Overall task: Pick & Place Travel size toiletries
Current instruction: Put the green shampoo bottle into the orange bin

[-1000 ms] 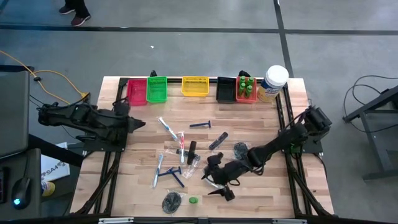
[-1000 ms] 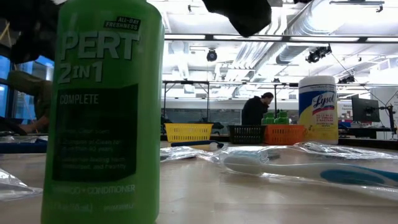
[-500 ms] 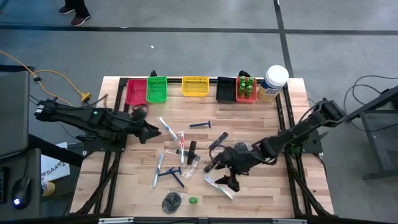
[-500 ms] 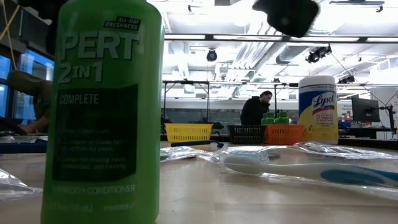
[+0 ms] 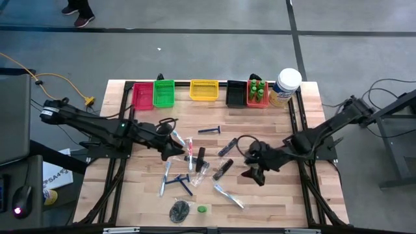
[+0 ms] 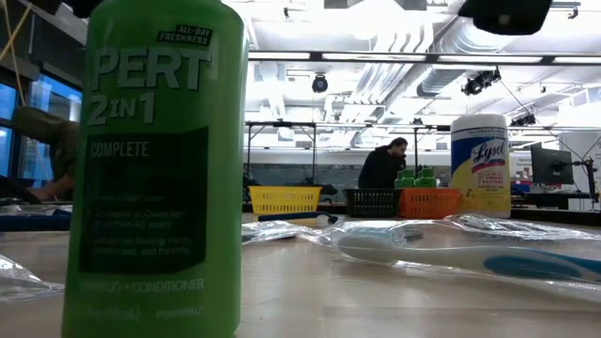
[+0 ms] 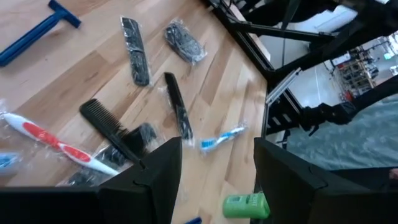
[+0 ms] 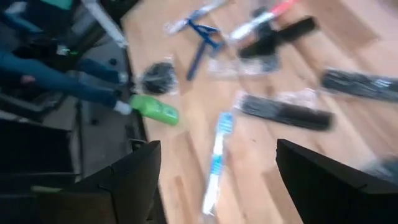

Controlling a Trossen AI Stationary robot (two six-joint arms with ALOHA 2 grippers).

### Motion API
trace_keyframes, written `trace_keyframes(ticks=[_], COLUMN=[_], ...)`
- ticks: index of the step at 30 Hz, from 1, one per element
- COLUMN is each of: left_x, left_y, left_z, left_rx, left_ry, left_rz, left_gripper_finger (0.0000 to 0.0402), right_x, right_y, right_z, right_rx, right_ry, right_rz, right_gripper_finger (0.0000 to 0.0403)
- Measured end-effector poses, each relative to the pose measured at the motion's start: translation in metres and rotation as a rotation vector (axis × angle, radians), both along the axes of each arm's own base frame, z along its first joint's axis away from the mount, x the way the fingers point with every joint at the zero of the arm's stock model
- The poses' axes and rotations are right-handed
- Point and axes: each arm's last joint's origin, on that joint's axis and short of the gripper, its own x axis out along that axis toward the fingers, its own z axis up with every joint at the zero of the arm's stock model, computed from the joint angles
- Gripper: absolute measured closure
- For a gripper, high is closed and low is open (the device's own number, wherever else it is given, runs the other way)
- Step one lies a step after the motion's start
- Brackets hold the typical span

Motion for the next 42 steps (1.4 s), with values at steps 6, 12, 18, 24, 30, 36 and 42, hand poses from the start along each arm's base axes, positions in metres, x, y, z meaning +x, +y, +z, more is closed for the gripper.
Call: trace_keyframes(ticks=[6, 12, 18, 24, 30, 36, 42], left_x=[0.019, 0.048, 0.073, 0.085, 0.091, 0.090, 0.089], left_y=[-0.005, -0.013, -0.028, -0.052, -0.076, -0.106, -0.137], left_z=[0.009, 0.020, 0.016, 0.013, -0.004, -0.024, -0.039], left_rx=[0.042, 0.145, 0.280, 0.525, 0.589, 0.529, 0.476], left_ry=[-0.006, 0.003, 0.084, 0.056, 0.052, 0.099, 0.083], left_rz=[-0.059, -0.188, -0.332, -0.534, -0.662, -0.761, -0.793], left_gripper_finger=[0.0209, 0.0209, 0.0209, 0.0209, 0.0209, 0.0209, 0.0209], right_x=[-0.026, -0.047, -0.073, -0.088, -0.095, -0.096, -0.096], right_y=[-0.014, -0.027, -0.042, -0.052, -0.056, -0.057, -0.056], right_z=[0.009, 0.021, 0.023, 0.028, 0.032, 0.031, 0.031], right_rx=[-0.042, -0.108, -0.136, -0.183, -0.216, -0.256, -0.273], right_ry=[0.044, 0.003, 0.093, 0.085, 0.063, 0.062, 0.068], right_rz=[-0.098, -0.158, -0.196, -0.178, -0.159, -0.120, -0.099], right_gripper_finger=[0.0098, 0.0098, 0.0098, 0.0098, 0.0098, 0.0098, 0.0098])
